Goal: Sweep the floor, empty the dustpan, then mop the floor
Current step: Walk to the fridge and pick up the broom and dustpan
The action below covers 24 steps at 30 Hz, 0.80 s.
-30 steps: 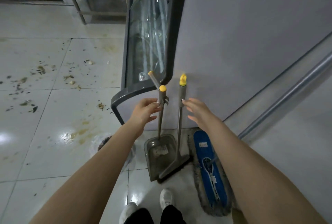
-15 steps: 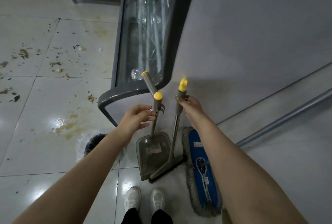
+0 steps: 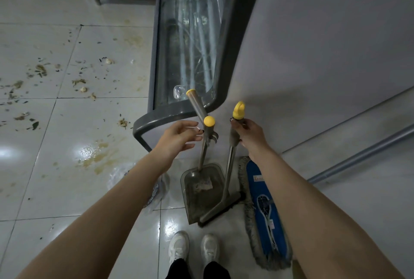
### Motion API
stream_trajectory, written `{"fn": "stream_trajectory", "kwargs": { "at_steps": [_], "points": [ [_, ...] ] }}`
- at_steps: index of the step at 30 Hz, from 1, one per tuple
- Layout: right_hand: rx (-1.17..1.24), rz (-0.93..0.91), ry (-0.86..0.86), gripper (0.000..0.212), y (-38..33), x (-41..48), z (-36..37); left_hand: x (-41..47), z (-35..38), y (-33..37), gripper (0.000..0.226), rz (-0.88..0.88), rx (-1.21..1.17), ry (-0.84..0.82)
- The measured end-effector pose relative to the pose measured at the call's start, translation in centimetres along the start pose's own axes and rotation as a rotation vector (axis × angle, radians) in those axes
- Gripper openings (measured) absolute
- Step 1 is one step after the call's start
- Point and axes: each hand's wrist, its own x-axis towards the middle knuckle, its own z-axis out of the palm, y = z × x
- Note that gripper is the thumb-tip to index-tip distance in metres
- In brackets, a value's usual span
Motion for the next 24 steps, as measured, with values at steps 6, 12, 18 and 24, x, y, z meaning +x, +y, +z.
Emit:
{"fn": "stream_trajectory", "kwargs": {
  "at_steps": [6,12,18,24],
  "points": [
    [-0.027,0.022,-0.052,0.014,1.0,-1.1,-0.8,1.1,-0.8,1.6,0.026,0.135,0.195,-0.087],
    [-0.089,-0.004,-0.099,0.018,2.0,-1.7,-1.1,2.0,-1.9,3.5,0.034,0.237,0.303,-0.112],
    [-0.059,-0.052,-0.156,0.018,1.4,-3.1,-1.3,2.4,-2.5,3.9,0.034,0.266,0.390,-0.159],
    [0.077,-0.088,-0.117,0.020,-0.2,-5.1,-0.8,1.7,-2.8,5.0,0.031,0.296,0.525,-0.185]
  ]
}}
